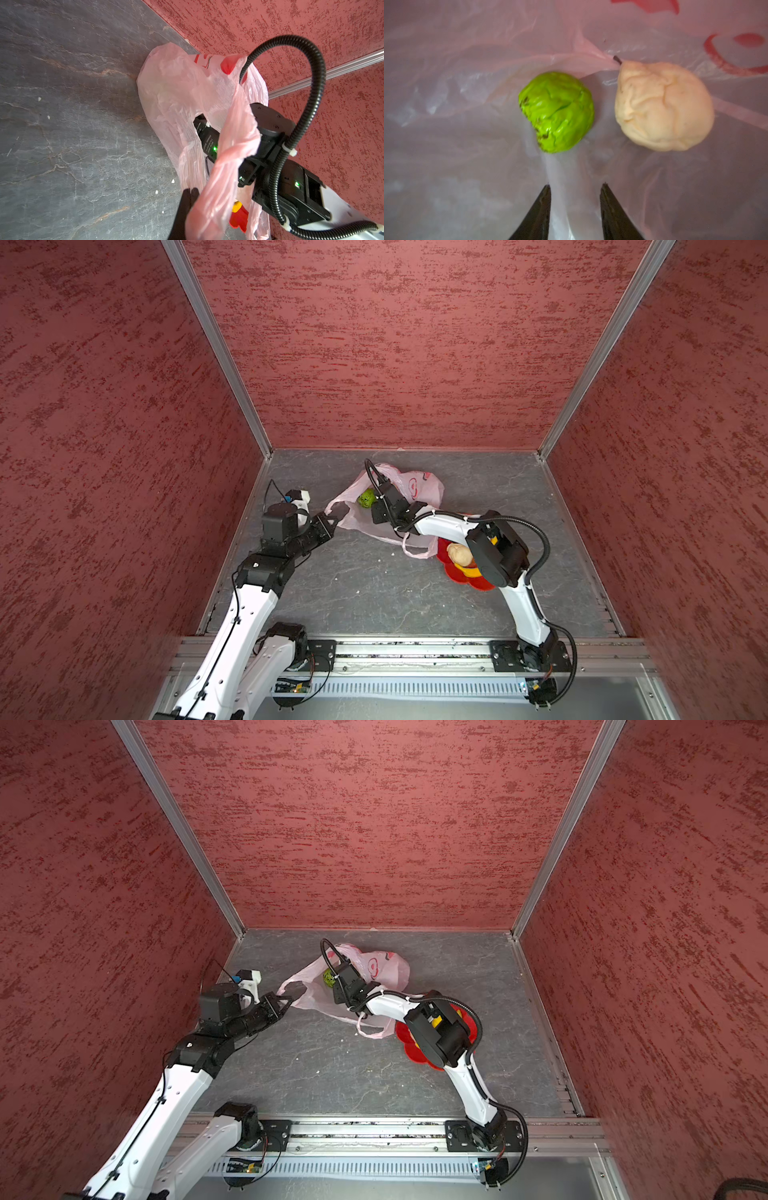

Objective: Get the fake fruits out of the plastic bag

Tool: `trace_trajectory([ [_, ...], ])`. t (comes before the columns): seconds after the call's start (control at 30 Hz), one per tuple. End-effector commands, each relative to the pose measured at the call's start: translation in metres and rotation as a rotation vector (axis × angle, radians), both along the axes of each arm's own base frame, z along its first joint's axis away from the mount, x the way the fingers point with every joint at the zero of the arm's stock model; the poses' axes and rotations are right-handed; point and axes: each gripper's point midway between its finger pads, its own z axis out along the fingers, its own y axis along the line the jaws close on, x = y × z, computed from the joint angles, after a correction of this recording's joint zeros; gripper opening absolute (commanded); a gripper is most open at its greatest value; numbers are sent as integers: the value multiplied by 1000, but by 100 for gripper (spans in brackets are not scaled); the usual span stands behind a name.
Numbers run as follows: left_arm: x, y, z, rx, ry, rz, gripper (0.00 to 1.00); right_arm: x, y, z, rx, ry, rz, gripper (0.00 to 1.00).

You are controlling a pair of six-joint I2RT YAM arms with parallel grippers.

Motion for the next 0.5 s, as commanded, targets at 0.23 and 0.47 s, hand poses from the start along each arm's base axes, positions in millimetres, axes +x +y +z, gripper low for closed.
trace_trajectory([
  [0.23, 1, -8, -9, -4, -14, -60, 0, 43, -21, 6, 14, -102, -182, 53],
  [0.47, 0, -9, -23, 3, 17, -71, 0, 42, -3, 25, 151, -82, -156, 61],
])
